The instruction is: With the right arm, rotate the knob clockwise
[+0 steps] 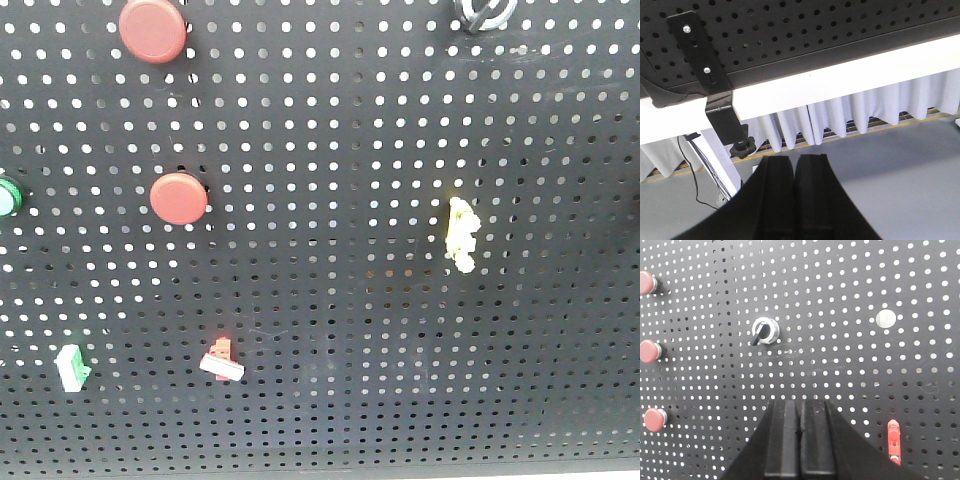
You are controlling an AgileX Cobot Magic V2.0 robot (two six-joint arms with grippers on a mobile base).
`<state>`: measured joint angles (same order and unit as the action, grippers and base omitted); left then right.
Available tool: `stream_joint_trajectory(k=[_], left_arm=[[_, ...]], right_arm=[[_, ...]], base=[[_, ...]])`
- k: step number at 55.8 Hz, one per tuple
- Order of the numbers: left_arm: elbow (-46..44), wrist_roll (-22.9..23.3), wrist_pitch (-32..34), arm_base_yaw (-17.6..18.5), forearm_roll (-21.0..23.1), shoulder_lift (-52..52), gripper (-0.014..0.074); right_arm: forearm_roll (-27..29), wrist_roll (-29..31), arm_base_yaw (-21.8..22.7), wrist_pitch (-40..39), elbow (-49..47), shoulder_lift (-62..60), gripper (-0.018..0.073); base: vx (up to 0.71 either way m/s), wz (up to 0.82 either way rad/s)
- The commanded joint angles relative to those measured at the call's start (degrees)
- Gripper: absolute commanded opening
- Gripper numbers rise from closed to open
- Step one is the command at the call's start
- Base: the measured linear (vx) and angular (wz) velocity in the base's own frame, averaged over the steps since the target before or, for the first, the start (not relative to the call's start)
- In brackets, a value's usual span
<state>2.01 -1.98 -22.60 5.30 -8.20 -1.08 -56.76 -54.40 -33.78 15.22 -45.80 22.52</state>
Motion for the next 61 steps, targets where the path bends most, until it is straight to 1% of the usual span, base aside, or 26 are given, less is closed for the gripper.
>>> stream_joint_trajectory(k=[1,4,7,9,10,12,14,15,16,17,19,20,22,25,28,32,38,40,43,47,56,61], left_arm=[[0.5,0.6,4.5,0.1,0.0,-0.6,-0.0006],[0.5,0.6,4.5,0.1,0.0,-0.6,-0.0006],[0.5,0.6,4.5,0.1,0.0,-0.6,-0.0006],[0.5,0.6,4.5,0.1,0.0,-0.6,-0.0006],[0.5,0.6,4.5,0.1,0.0,-0.6,-0.0006],[0.5,0.6,4.5,0.1,0.0,-0.6,-0.0006],[0.5,0.6,4.5,0.1,0.0,-0.6,-0.0006],[0.5,0.6,4.5,0.1,0.0,-0.6,-0.0006],[0.5,0.6,4.5,0.1,0.0,-0.6,-0.0006],[0.5,0.6,4.5,0.1,0.0,-0.6,-0.0006],[0.5,0.6,4.5,0.1,0.0,-0.6,-0.0006],[0.5,0.6,4.5,0.1,0.0,-0.6,-0.0006],[0.5,0.6,4.5,0.1,0.0,-0.6,-0.0006],[0.5,0.6,4.5,0.1,0.0,-0.6,-0.0006],[0.5,0.6,4.5,0.1,0.0,-0.6,-0.0006],[0.5,0.6,4.5,0.1,0.0,-0.6,-0.0006],[0.5,0.6,4.5,0.1,0.0,-0.6,-0.0006],[0.5,0.6,4.5,0.1,0.0,-0.6,-0.0006],[0.5,0.6,4.5,0.1,0.0,-0.6,-0.0006],[0.5,0.6,4.5,0.1,0.0,-0.6,-0.0006],[0.5,0.6,4.5,0.1,0.0,-0.6,-0.0006],[0.5,0.6,4.5,0.1,0.0,-0.6,-0.0006]], right_arm=[[-2.3,-0.3,0.2,-2.3,-1.4,0.6,-0.0012],[-1.3,-0.8,0.2,-2.3,-1.4,0.6,-0.0012],[0.9,-0.3,0.2,-2.3,-1.3,0.8,-0.0012],[4.1,1.6,0.2,-2.2,-0.9,0.9,-0.0012],[6.9,3.7,0.2,-2.1,-0.8,0.9,-0.0012],[12.4,8.6,0.2,-1.0,-0.3,0.9,-0.0012],[20.2,16.9,0.2,0.7,0.6,0.9,-0.0012],[23.0,20.0,0.2,1.2,1.0,0.9,-0.0012],[27.3,24.8,0.2,2.0,1.7,0.9,-0.0012],[30.2,28.1,0.2,2.5,2.3,0.9,-0.0012],[38.3,37.5,0.2,3.6,4.0,0.9,-0.0012],[40.8,40.4,0.2,3.8,4.6,0.8,-0.0012],[47.6,48.0,0.2,3.7,6.7,0.7,-0.0012],[53.9,54.4,0.2,2.9,9.4,0.7,-0.0012],[58.7,57.1,0.2,1.5,12.1,0.6,-0.0012],[60.6,56.7,0.2,-2.7,15.8,0.6,-0.0012],[61.1,54.7,1.2,-15.2,24.4,-0.9,-0.0012],[62.1,54.4,2.7,-19.8,27.6,-1.6,-0.0012],[64.5,53.9,5.8,-24.1,31.7,-3.1,-0.0012],[65.9,53.9,10.1,-26.7,36.4,-5.1,-0.0012],[63.2,53.9,21.4,-25.9,43.4,-11.4,-0.0012],[61.9,53.9,26.7,-25.7,46.5,-16.1,-0.0012]], base=[[0.00,0.00],[0.00,0.00],[0.00,0.00],[0.00,0.00],[0.00,0.00],[0.00,0.00],[0.00,0.00],[0.00,0.00],[0.00,0.00],[0.00,0.00],[0.00,0.00],[0.00,0.00],[0.00,0.00],[0.00,0.00],[0.00,0.00],[0.00,0.00],[0.00,0.00],[0.00,0.00],[0.00,0.00],[0.00,0.00],[0.00,0.00],[0.00,0.00]])
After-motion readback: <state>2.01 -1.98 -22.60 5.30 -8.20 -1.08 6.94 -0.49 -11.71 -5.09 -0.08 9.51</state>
